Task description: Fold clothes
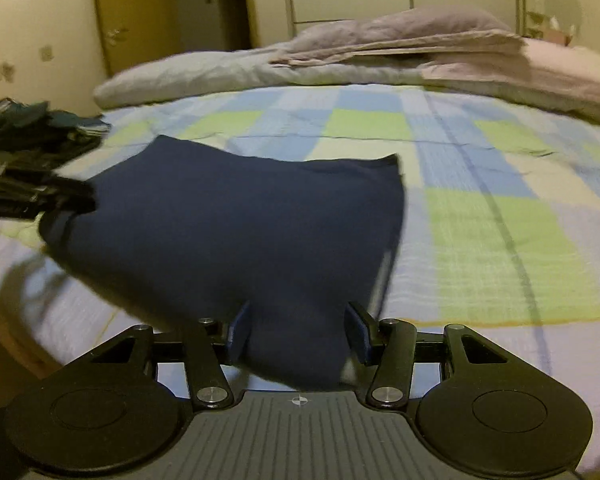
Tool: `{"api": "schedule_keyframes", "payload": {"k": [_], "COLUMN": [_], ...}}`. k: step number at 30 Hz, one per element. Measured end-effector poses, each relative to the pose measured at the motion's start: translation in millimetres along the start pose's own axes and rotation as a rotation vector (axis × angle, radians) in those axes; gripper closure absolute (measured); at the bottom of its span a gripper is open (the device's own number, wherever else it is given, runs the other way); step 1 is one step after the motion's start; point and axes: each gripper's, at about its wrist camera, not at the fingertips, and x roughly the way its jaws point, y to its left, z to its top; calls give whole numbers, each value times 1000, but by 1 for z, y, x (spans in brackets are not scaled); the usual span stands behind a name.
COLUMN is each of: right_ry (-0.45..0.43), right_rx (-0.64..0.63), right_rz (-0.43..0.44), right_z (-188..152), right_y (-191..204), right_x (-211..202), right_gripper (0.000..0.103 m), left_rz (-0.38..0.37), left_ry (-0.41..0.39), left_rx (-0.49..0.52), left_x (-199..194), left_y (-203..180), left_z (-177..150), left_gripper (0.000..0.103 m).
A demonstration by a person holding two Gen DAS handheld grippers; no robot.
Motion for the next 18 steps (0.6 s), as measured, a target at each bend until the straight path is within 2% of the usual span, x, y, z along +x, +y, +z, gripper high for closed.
{"api": "schedule_keyframes", "payload": {"k": [3,6,9,12,14,16,18], "right_ry": [-36,-56,-25,14,27,54,52], "right_rx": [-118,-322,-546,-762,-894,-973,-1019], "right_rz": [-2,-16,-39,-101,-147,-166,-173], "right_z": [7,4,-6,-18,-24,-28,-29], "right_y": [30,64,99,121,132,137,139], "right_x": [-12,-12,1,26,42,56,65], "right_gripper": [52,52,52,52,52,52,53], "left_rz": [-2,22,39,58,63,69,109], "left_ry": [-11,-31,-44,-65,-74,-77,-66], "left_rx": [-16,83,194,302,384,501,639], "left_x": [-3,-14,-27,-41,-47,-48,-41], "left_y": [5,-6,-13,-18,-23,-33,-45], "left_z": [-2,-3,-8,-16,-22,-31,-41], "left_gripper": [74,74,69,56,38,33,33]}}
